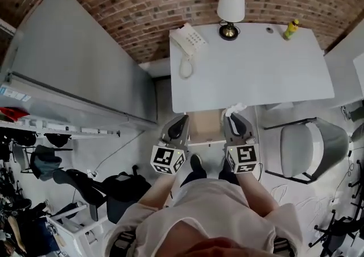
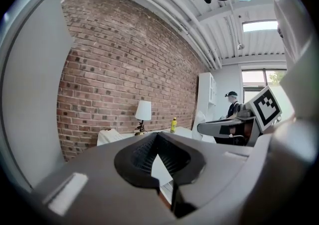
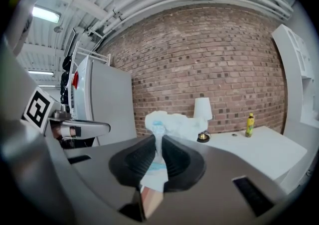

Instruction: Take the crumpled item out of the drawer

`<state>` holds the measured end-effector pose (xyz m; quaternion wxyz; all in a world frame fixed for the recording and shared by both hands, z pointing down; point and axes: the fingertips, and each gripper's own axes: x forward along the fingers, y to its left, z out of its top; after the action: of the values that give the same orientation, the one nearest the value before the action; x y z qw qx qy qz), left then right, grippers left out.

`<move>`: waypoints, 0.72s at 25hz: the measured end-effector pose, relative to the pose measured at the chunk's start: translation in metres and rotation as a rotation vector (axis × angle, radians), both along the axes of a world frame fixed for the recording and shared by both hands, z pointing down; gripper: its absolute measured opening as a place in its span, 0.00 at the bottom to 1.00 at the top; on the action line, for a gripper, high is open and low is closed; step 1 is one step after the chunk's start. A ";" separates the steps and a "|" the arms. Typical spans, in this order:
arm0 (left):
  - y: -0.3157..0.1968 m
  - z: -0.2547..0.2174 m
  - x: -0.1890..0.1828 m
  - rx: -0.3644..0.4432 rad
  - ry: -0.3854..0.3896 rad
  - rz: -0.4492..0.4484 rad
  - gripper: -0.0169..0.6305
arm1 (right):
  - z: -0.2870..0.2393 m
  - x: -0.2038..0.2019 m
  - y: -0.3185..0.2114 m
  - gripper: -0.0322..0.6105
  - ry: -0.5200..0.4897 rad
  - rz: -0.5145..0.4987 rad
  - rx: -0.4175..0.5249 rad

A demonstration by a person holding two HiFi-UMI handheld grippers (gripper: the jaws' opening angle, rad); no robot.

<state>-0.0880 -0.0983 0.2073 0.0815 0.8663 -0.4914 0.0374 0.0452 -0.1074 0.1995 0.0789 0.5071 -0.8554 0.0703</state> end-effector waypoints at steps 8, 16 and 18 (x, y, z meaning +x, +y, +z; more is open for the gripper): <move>0.028 -0.056 -0.004 0.035 0.054 -0.051 0.04 | -0.067 0.001 0.023 0.12 -0.027 -0.027 0.068; 0.037 -0.087 -0.004 0.087 0.064 -0.061 0.04 | -0.094 0.009 0.034 0.12 -0.041 -0.037 0.096; 0.040 -0.092 -0.005 0.098 0.064 -0.058 0.04 | -0.098 0.009 0.038 0.12 -0.040 -0.037 0.105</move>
<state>-0.0926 -0.0586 0.1157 0.0557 0.8553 -0.5148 -0.0169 0.0538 -0.0696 0.1016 0.0364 0.4930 -0.8686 0.0341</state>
